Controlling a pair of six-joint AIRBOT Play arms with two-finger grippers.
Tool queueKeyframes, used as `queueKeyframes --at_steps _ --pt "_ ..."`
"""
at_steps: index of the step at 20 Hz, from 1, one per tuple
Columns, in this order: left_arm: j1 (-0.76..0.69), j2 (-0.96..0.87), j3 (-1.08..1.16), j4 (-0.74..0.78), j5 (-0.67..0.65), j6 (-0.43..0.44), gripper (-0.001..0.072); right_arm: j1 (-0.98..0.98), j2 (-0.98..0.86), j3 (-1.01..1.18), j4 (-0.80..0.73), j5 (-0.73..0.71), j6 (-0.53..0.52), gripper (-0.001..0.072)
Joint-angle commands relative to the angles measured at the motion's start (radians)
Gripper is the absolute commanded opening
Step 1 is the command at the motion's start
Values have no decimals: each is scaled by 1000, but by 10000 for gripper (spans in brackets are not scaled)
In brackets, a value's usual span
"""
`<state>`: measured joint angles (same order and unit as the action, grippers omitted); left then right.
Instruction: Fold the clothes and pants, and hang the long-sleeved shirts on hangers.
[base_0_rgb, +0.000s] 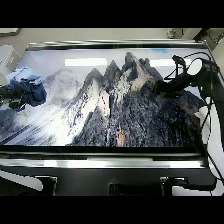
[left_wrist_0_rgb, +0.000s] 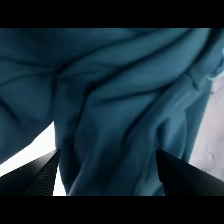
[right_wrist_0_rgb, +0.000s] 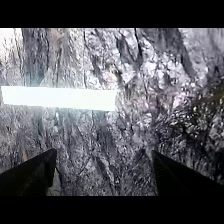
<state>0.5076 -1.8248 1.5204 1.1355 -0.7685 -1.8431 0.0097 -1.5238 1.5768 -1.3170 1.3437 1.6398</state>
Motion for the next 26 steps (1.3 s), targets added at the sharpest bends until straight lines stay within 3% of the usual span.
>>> queueKeyframes --at_steps 1,2,3,4,5,7,10,15,16,20,23,26 --pt "-13 -69 4 -52 109 48 718 1 -2 0 1 76 29 686" --pt "-13 -80 4 -57 115 44 714 1 -2 0 2 95 45 686" --pt "-11 -83 4 -74 102 37 529 1 -1 0 2 115 48 687" --pt "-8 -79 4 -117 72 42 68 1 1 0 0 129 47 687" --pt "-7 -59 4 -186 60 105 22 1 3 1 0 136 47 687" --pt "-28 41 5 -305 101 278 21 1 15 1 0 122 38 687" --pt "-108 326 4 -324 149 463 21 1 50 36 -2 116 -13 688" --pt "-430 804 -9 -260 116 508 21 1 205 98 -4 54 -52 688" --pt "-515 862 -22 -232 119 488 20 1 247 106 -4 41 -51 688" --pt "-870 991 -121 -48 206 193 20 1 414 107 -21 39 -63 687" --pt "-1076 965 -240 51 209 34 21 1 500 106 -64 82 -63 686" --pt "-1189 856 -382 51 209 -67 21 1 534 106 -79 203 -54 668"
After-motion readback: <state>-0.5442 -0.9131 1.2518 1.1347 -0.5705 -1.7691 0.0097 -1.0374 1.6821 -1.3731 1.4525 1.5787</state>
